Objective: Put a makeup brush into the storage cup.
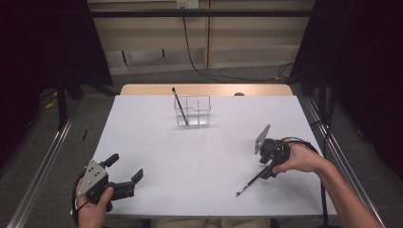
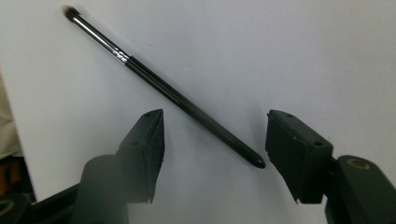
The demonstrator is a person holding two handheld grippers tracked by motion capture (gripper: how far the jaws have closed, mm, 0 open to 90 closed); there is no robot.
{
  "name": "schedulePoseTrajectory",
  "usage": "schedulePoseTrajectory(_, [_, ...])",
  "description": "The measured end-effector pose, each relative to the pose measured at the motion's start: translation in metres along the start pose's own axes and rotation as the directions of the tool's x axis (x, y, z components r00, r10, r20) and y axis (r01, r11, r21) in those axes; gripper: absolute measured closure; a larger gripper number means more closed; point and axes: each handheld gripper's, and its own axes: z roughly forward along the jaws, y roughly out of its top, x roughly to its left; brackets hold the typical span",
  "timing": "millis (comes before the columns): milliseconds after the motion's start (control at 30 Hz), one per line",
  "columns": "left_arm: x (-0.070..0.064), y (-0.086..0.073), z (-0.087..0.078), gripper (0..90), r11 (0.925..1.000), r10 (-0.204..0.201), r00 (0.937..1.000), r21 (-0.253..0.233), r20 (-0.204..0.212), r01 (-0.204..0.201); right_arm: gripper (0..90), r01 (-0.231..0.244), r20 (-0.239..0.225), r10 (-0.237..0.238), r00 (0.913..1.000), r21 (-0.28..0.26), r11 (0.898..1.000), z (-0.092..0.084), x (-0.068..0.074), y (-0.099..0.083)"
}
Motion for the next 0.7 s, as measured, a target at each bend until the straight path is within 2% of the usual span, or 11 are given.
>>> schedulePoseTrajectory(300, [0.001,0.000,0.000,1.7,1.0000,0.000,1.0000,0.003,0.002,0.000,43.9,0.028,-0.022,-0.027,0.9994,0.024,0.999,0.007,-0.002,0.003])
schedulePoseTrajectory(333, [0.001,0.000,0.000,1.7,1.0000,0.000,1.0000,0.003,0.001,0.000,44.5,0.044,-0.022,-0.043,0.9988,0.024,0.999,0.008,-0.003,0.004])
schedulePoseTrajectory(400, [0.001,-0.001,0.000,1.7,1.0000,-0.004,1.0000,0.003,-0.001,0.004,44.6,0.040,-0.030,-0.039,0.9988,0.037,0.999,0.009,-0.001,0.004])
schedulePoseTrajectory(433, [0.001,-0.001,0.000,1.7,1.0000,-0.004,1.0000,0.004,-0.001,0.004,44.9,0.062,-0.026,-0.061,0.9978,0.036,0.997,0.010,-0.002,0.005])
schedulePoseTrajectory(600, [0.001,0.000,0.000,1.7,1.0000,0.000,1.0000,0.006,0.004,0.000,47.0,0.064,-0.016,-0.063,0.9979,0.072,0.995,0.014,0.001,0.006])
schedulePoseTrajectory(700, [0.001,-0.001,0.000,1.7,1.0000,-0.002,1.0000,0.006,0.002,0.002,53.1,0.086,0.005,-0.087,0.9962,0.076,0.993,0.015,0.001,0.006])
